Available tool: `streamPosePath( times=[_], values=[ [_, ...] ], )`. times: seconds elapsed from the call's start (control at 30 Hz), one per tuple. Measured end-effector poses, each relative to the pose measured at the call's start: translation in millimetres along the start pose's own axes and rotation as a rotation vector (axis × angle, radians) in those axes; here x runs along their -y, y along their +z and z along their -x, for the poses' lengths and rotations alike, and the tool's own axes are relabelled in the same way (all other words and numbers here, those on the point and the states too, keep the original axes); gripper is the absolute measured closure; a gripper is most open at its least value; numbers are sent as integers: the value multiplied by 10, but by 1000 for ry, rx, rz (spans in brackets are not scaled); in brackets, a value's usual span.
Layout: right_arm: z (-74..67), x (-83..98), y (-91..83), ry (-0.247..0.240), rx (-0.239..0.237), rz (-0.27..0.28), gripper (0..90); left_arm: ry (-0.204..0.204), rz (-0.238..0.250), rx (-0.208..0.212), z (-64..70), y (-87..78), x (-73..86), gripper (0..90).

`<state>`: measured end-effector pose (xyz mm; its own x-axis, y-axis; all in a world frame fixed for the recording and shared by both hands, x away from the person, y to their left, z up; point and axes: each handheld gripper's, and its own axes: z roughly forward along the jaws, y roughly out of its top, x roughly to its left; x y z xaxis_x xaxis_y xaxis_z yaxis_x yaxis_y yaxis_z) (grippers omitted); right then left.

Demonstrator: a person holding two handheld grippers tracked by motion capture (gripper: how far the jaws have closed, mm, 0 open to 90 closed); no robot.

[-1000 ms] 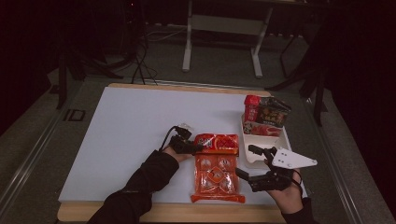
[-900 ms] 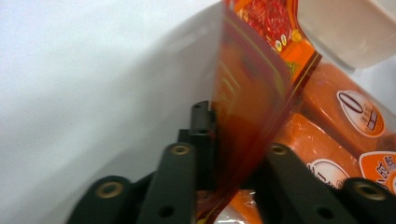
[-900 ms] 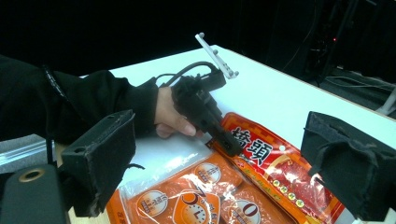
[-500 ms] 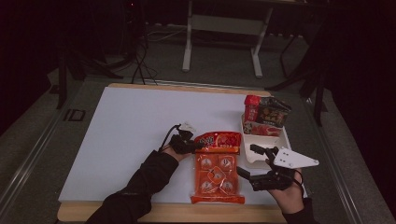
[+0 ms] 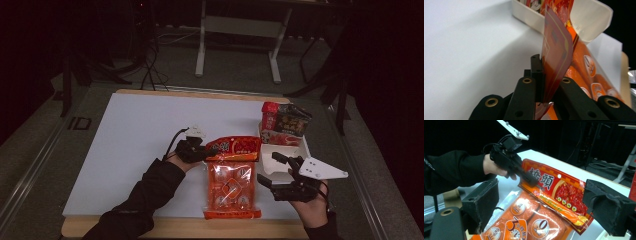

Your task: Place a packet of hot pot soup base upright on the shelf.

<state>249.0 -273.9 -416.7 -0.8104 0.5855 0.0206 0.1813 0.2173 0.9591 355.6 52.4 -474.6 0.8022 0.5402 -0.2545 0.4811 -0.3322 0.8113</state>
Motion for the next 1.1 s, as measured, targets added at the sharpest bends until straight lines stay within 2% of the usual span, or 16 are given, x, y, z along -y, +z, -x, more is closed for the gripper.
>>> streamPosePath(
  times=[0.27, 0.77, 0.83, 1.1],
  values=[
    [0, -13, -14, -29, 32, 3, 104, 60, 31, 16, 135, -166, -84, 896],
    [38, -8, -39, -26, 77, -35, 125, 153, 94, 68, 430, -368, -224, 897],
    [35, -10, -46, -22, 80, -25, 125, 154, 103, 74, 467, -398, -235, 897],
    [61, -51, -123, -9, 76, 15, 102, 228, 145, 82, 659, -556, -343, 897]
  ],
)
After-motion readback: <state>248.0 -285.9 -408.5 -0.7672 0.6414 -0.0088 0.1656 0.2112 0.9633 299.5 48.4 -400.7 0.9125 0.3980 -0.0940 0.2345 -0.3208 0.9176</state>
